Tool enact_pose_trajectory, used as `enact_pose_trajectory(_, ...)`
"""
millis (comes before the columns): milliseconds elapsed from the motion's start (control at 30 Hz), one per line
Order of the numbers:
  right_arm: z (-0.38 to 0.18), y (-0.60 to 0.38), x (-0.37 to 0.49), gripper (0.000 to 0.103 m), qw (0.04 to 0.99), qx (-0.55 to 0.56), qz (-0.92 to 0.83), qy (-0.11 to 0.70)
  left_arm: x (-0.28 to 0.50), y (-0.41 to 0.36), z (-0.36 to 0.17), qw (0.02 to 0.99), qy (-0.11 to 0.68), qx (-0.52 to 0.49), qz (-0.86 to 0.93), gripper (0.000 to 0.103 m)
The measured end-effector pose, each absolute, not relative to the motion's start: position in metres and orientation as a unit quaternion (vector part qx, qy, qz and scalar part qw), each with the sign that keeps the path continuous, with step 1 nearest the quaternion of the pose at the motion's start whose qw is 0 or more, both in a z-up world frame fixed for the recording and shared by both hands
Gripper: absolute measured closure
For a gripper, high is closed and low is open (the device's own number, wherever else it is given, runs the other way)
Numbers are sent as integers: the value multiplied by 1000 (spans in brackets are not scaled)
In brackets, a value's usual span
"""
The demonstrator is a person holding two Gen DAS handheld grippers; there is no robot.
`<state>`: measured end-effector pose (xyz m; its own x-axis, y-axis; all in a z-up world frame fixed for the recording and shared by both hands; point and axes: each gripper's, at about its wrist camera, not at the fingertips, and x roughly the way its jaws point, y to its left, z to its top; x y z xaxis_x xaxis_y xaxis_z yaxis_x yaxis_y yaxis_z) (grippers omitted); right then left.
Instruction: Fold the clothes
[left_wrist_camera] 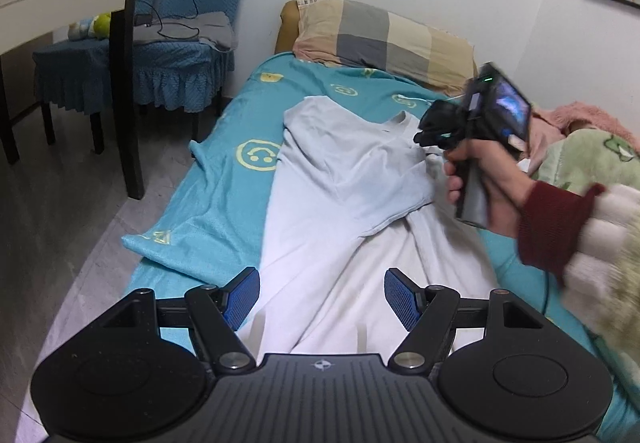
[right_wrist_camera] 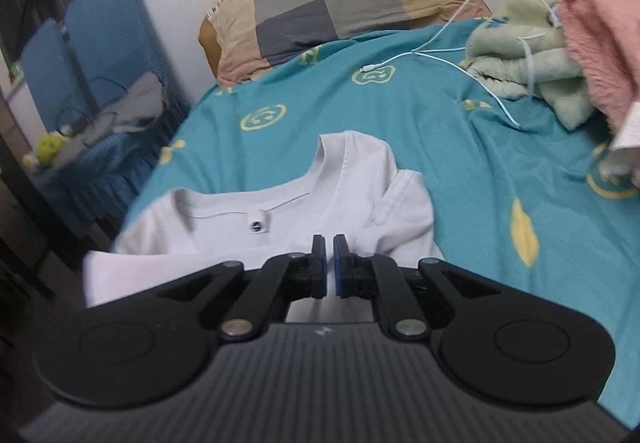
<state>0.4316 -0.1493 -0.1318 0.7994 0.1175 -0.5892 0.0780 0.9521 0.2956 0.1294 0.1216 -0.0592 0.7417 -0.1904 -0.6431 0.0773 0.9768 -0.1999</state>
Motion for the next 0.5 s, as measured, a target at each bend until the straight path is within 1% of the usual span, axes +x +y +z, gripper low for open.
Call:
enact_pose_trajectory(33,-124,-151,422,94,934,160,14,318,128,121,-58,932,347,-77,-70,32)
enact_pose_trajectory(100,-108,-153,395,89,934,164,24,316,125,119,-56,936,340,-67,-64,32)
enact_pose_trajectory(133,-99,-152,377,76,936,161,30,313,123,118,-55,937,338,-65,-61,32)
enact_pose_trajectory(167,-91,-152,359,58,937,158,36,310,121,118,-53,938,336,-64,-59,32)
enact_pose_trajectory(200,-83,-153,339,52,939,157,41,304,118,118,-52,939,334,-65,-58,32)
enact_pose_trajectory(233,-74,-153,317,43,939,158,46,301,115,118,-50,939,331,-65,-58,32)
enact_pose_trajectory(267,-66,-154,296,40,940,158,51,298,112,118,-48,941,329,-65,-57,32)
enact_pose_trajectory(400,-41,-157,212,41,937,159,83,300,98,115,-40,944,320,-55,-54,31)
enact_pose_trajectory(500,-31,-157,150,41,938,132,96,305,86,116,-32,945,315,-67,-60,30)
